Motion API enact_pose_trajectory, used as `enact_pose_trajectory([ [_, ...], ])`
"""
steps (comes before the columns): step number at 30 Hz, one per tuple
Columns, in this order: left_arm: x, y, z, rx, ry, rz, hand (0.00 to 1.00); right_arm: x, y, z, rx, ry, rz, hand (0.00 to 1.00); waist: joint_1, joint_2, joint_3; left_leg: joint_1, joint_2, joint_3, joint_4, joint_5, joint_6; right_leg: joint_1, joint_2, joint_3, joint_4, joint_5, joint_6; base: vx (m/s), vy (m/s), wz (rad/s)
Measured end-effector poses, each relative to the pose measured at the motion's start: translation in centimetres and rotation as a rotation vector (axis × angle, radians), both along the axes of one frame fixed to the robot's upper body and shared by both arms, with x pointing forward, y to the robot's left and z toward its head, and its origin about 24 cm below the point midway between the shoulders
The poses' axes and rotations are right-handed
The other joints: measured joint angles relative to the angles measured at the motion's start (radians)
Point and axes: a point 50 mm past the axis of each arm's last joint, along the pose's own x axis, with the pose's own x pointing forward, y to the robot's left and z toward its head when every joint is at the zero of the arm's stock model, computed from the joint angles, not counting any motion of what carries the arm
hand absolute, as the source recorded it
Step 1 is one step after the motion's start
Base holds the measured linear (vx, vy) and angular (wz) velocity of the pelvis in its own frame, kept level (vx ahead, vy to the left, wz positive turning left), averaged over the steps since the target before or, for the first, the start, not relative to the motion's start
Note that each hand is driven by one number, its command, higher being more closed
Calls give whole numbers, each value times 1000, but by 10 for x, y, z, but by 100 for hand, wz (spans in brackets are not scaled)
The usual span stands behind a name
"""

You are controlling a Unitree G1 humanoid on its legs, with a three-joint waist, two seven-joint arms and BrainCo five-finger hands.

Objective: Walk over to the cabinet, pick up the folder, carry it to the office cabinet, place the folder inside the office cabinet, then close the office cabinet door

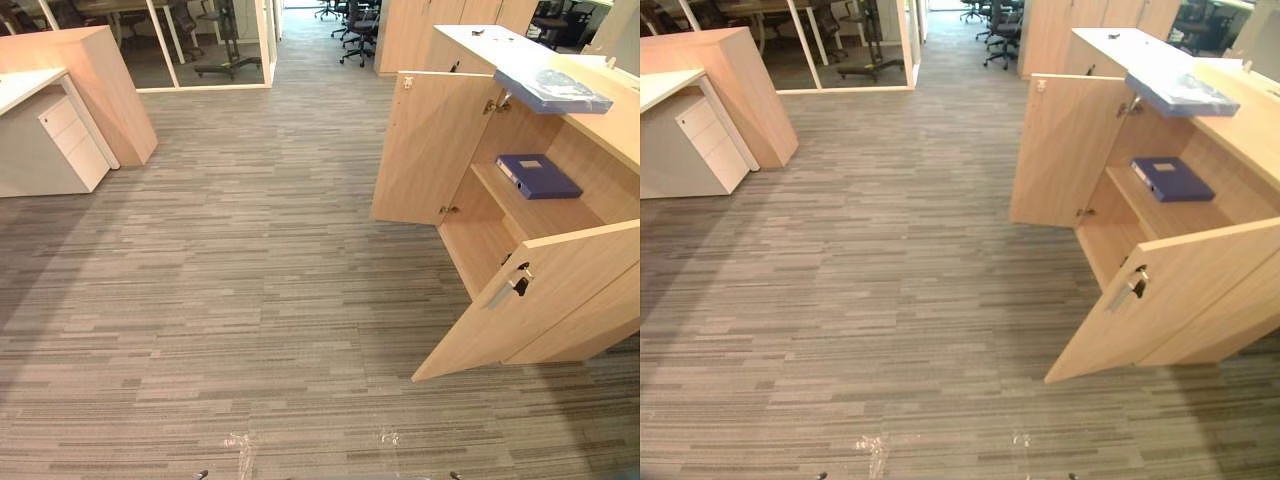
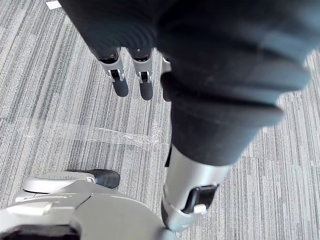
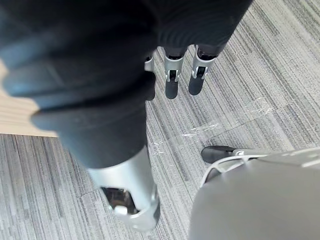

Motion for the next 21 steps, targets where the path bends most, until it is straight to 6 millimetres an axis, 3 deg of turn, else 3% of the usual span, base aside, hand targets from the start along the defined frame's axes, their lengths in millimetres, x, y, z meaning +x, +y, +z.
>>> enact_pose_trajectory([
  [5,2,0,0,-30,-21,14,0,15,5,2,13,-36,7,0,0,-4,9,20,1,7,-13,-4,-18,18,1,-2,-13,-1,46,44,-12,-2],
  [9,3,0,1,-38,-32,27,0,23,20,0,53,-55,9,0,0,-7,13,21,0,9,-13,-6,-21,19,-1,-3,-12,-2,48,0,0,0],
  [21,5,1,2,-38,-49,33,0,25,19,1,60,-66,-27,0,-3,-12,35,33,-12,-15,-15,-4,-18,39,-15,-44,-14,-2,47,-3,-2,6],
])
